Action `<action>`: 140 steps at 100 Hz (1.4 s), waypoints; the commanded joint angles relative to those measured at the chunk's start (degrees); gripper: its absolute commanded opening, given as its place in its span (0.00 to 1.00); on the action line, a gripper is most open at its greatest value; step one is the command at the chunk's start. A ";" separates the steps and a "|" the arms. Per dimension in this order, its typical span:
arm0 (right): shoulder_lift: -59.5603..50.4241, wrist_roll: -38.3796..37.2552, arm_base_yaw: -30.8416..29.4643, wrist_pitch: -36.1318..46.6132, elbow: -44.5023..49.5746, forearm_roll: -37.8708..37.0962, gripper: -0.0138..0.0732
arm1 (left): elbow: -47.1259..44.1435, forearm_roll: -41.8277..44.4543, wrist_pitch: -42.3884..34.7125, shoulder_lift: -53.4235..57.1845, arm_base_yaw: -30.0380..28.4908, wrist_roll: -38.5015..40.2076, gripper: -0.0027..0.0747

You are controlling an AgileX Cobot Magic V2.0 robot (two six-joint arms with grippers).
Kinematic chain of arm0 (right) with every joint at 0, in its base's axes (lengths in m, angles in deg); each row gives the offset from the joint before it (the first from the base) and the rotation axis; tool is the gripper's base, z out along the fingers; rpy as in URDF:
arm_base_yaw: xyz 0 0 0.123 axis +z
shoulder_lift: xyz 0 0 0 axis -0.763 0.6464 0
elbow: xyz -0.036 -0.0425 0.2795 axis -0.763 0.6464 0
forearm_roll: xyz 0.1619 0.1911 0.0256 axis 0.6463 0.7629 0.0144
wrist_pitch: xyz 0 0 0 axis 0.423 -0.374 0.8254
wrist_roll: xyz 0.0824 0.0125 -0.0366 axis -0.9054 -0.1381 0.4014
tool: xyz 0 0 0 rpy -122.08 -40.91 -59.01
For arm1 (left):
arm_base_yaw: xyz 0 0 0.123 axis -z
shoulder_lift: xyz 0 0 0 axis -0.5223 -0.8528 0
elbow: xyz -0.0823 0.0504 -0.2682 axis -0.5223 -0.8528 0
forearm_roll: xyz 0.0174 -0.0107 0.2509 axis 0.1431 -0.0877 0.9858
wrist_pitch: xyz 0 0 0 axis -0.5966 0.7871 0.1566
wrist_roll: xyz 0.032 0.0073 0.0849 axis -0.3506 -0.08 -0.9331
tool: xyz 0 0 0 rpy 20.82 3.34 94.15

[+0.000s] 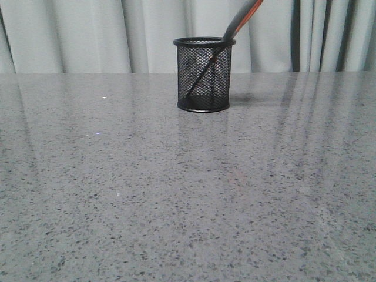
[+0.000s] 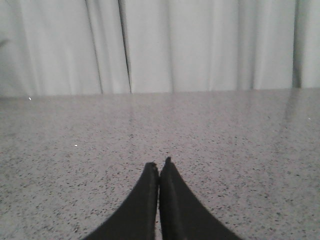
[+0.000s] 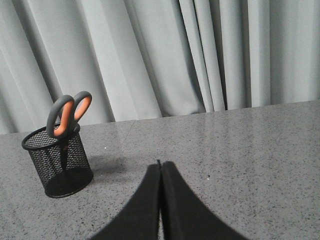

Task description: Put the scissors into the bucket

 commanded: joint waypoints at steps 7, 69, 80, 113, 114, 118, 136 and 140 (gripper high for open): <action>0.39 0.22 -0.26 3.75 -1.46 0.17 0.10 | -1.58 7.31 -4.06 1.39 1.37 7.94 0.01; 0.39 0.22 -0.26 3.75 -1.46 0.17 0.10 | -1.58 7.30 -4.06 1.39 1.60 8.30 0.01; 0.39 0.22 -0.26 3.75 -1.46 0.17 0.10 | -1.58 7.30 -4.06 1.39 1.60 8.30 0.01; 0.39 0.22 -0.26 3.75 -1.46 0.17 0.10 | -1.58 7.30 -4.06 1.39 1.60 8.30 0.01; 0.39 0.22 -0.26 3.75 -1.46 0.17 0.10 | -1.58 7.30 -4.06 1.39 1.60 8.30 0.01; 0.39 0.22 -0.26 4.09 -1.46 0.04 0.10 | -1.58 7.30 -4.06 1.39 1.60 8.30 0.01; 0.28 -6.11 -0.26 3.76 1.08 -13.35 0.10 | -1.58 7.30 -4.06 1.39 1.60 8.30 0.01; -0.19 -11.19 -0.26 3.92 1.96 -19.60 0.10 | -1.58 7.30 -4.06 1.39 1.60 8.30 0.01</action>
